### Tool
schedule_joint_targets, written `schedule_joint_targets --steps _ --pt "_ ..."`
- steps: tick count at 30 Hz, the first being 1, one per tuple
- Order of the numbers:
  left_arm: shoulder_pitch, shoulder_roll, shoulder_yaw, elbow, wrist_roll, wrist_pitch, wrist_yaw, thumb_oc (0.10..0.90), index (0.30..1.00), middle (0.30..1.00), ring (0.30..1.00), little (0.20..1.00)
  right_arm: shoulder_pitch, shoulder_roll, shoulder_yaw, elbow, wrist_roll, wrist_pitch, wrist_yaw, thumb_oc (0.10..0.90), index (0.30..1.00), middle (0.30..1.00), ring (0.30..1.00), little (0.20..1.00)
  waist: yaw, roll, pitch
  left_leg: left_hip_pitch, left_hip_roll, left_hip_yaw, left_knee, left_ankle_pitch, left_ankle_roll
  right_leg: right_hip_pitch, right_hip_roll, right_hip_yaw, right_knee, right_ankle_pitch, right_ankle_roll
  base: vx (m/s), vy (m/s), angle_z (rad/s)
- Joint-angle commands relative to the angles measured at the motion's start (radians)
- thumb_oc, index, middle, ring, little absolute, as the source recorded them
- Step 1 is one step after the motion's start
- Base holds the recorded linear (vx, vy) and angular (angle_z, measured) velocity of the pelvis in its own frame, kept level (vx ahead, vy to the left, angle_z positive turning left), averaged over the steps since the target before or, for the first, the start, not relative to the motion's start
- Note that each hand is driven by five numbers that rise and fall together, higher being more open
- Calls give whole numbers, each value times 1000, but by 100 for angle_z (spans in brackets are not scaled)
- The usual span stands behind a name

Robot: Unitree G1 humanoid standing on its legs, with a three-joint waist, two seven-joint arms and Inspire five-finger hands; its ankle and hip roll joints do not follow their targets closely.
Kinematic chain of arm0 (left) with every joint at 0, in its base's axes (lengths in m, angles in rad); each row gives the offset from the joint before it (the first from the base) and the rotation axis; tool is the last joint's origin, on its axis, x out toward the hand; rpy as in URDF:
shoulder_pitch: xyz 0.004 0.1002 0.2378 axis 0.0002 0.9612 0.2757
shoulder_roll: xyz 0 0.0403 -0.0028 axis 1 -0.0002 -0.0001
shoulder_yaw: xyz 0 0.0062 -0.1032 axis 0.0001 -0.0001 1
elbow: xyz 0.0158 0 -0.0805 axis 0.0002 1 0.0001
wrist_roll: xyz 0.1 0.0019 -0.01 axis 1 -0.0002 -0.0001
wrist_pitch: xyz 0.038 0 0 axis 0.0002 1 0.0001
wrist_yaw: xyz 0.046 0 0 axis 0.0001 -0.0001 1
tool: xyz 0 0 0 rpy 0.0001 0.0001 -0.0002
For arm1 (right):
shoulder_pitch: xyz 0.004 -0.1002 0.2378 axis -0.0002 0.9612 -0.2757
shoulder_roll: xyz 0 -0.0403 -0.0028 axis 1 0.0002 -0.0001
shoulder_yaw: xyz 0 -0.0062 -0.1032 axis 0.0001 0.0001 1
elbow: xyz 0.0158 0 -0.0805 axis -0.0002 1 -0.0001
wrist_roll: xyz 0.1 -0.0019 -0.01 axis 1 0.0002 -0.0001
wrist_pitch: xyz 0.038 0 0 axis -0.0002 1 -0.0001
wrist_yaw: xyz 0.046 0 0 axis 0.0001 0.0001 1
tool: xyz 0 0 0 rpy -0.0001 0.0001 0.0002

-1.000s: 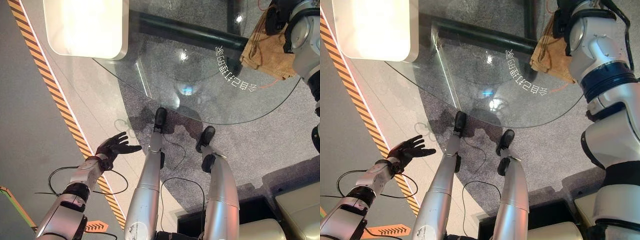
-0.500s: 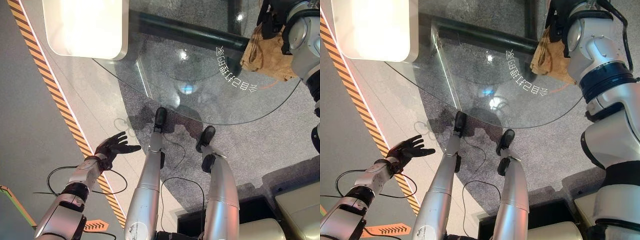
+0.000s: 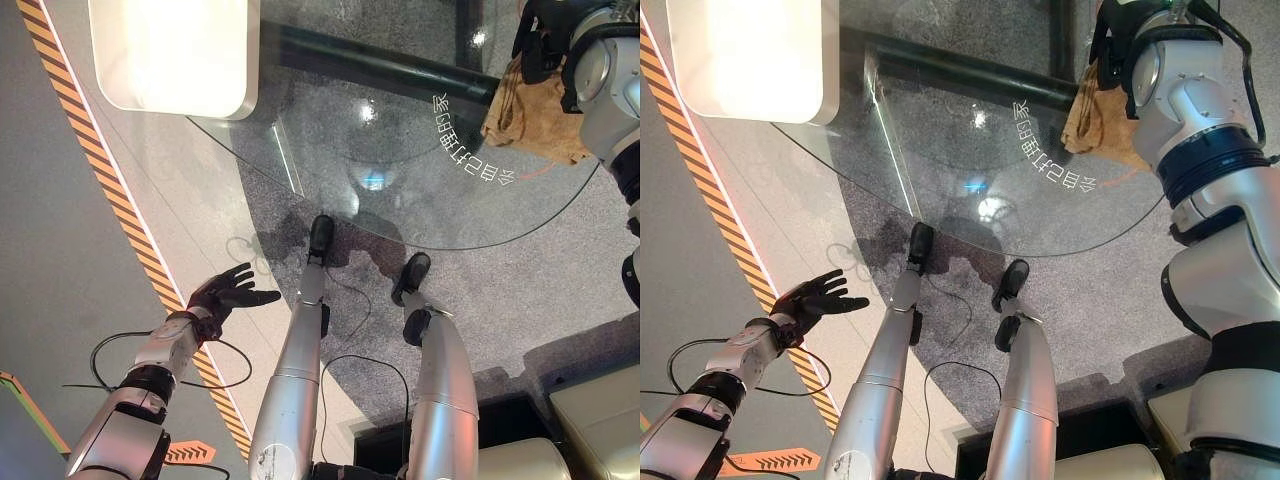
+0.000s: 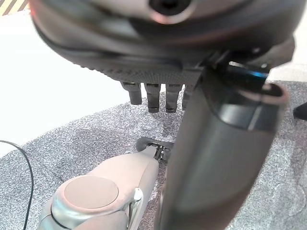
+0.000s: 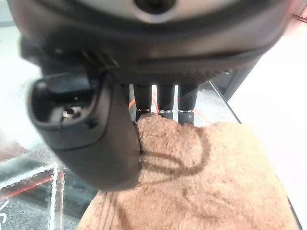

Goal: Wipe the table with a cloth and put it in the basket.

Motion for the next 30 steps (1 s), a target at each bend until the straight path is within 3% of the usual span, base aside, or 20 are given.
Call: schedule_joint_targets --steps 1,30 --pt "64 42 36 37 7 0 -9 800 900 900 900 900 14 -88 77 -5 -33 25 -11 100 300 300 300 200 -21 1 -15 21 -28 79 101 -130 72 63 47 0 -228 160 33 0 0 0" --pt "67 9 29 32 -5 -19 3 800 900 900 900 900 63 -42 -68 -51 257 -52 -171 100 300 300 300 200 -24 16 -15 36 -32 87 90 -132 71 74 48 2 -234 154 31 0 1 0"
